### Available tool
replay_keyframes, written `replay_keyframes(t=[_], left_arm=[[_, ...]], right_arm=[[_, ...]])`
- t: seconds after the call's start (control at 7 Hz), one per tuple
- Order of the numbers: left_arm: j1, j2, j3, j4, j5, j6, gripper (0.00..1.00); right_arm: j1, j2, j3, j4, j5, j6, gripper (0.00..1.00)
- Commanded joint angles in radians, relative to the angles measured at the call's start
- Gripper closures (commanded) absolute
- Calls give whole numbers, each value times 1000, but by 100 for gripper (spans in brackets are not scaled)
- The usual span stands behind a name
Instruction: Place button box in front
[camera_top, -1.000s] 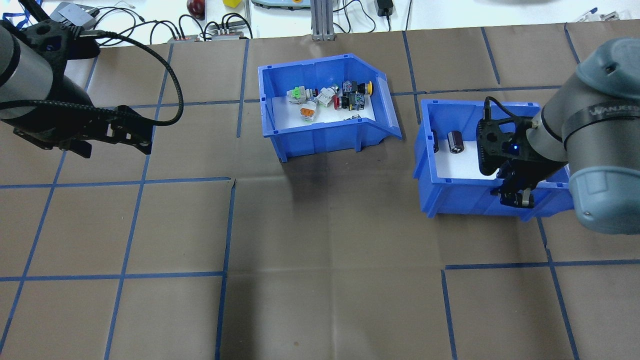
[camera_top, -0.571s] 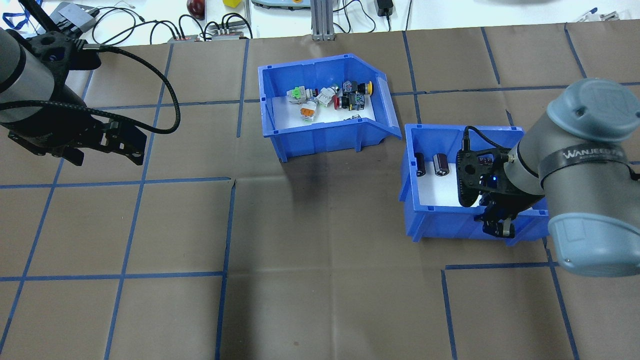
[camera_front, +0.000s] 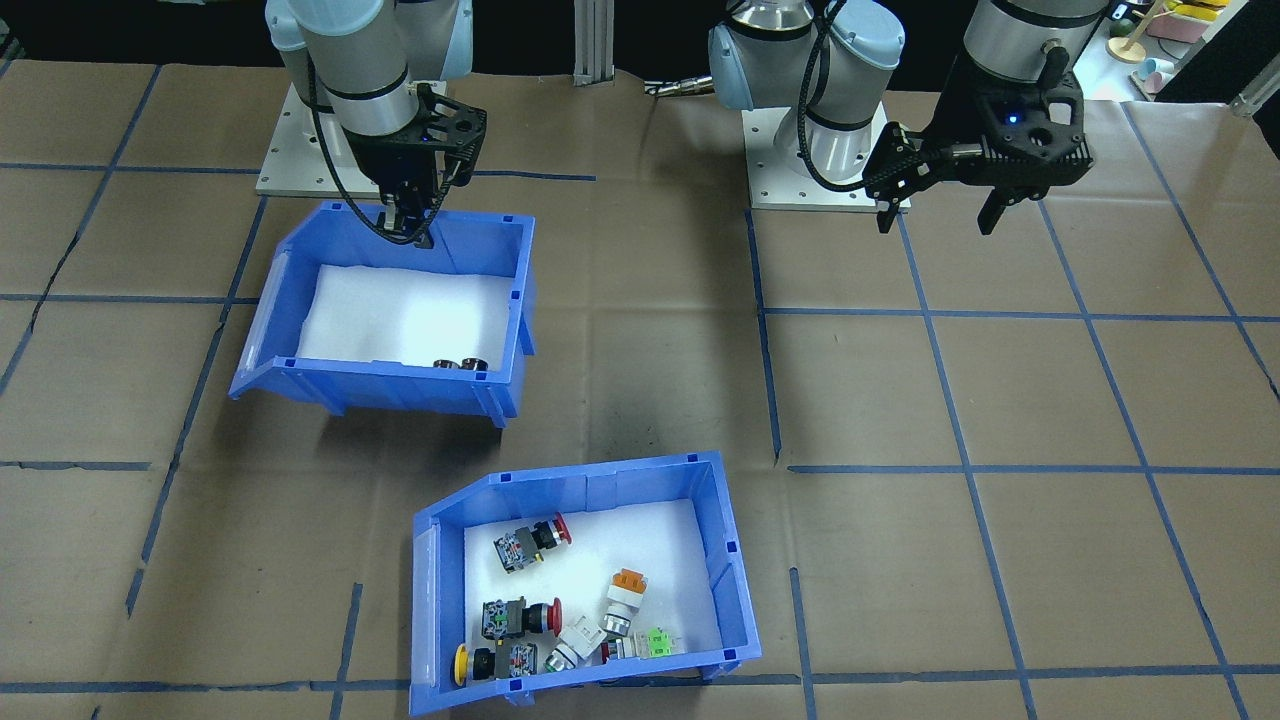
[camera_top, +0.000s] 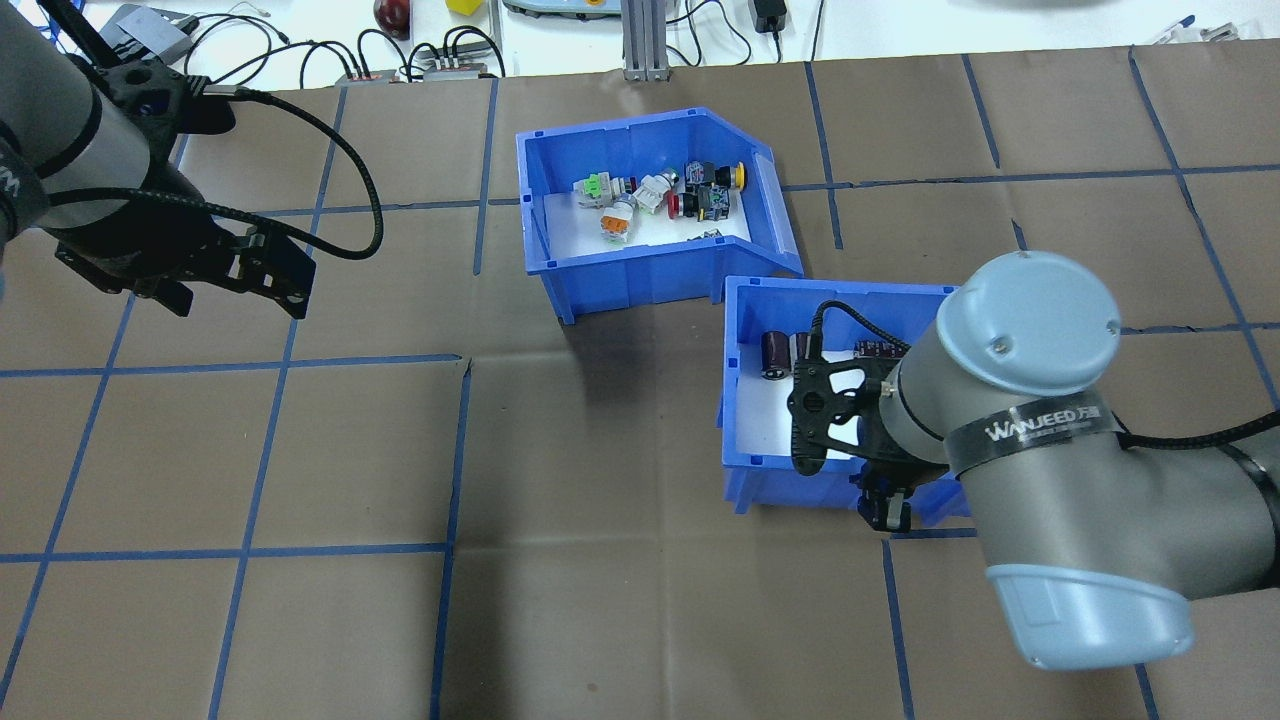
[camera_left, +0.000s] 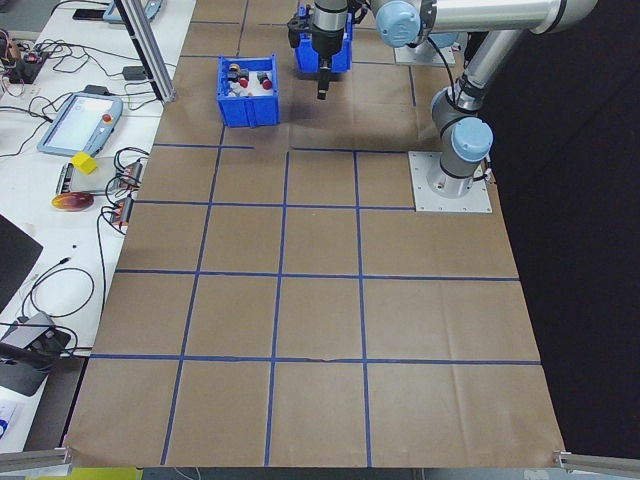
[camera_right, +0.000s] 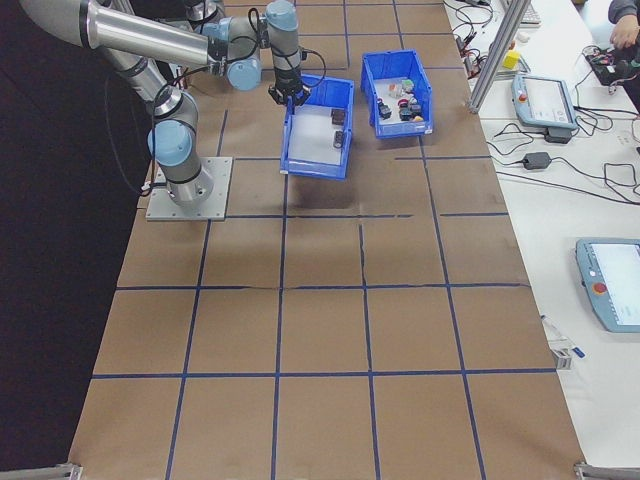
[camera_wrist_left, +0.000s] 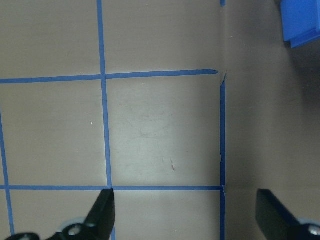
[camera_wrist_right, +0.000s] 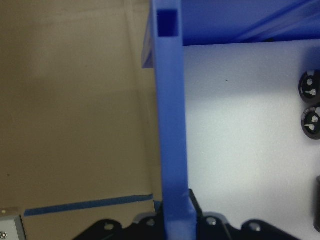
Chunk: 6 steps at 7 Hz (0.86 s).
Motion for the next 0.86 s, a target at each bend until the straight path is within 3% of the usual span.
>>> replay_keyframes(t=[0.0, 0.14, 0.43, 0.71], left_arm=[[-98, -17, 5, 25, 12, 0, 1], [-97, -23, 4, 24, 9, 0, 1], [-99, -21, 5, 19, -1, 0, 2], [-99, -15, -10, 4, -13, -4, 2]], right_arm=[[151, 42, 0, -90, -12, 151, 86], [218, 71, 0, -144, -14, 201, 86], [288, 131, 0, -187, -52, 232, 86], [322, 168, 0, -206, -52, 218, 86]])
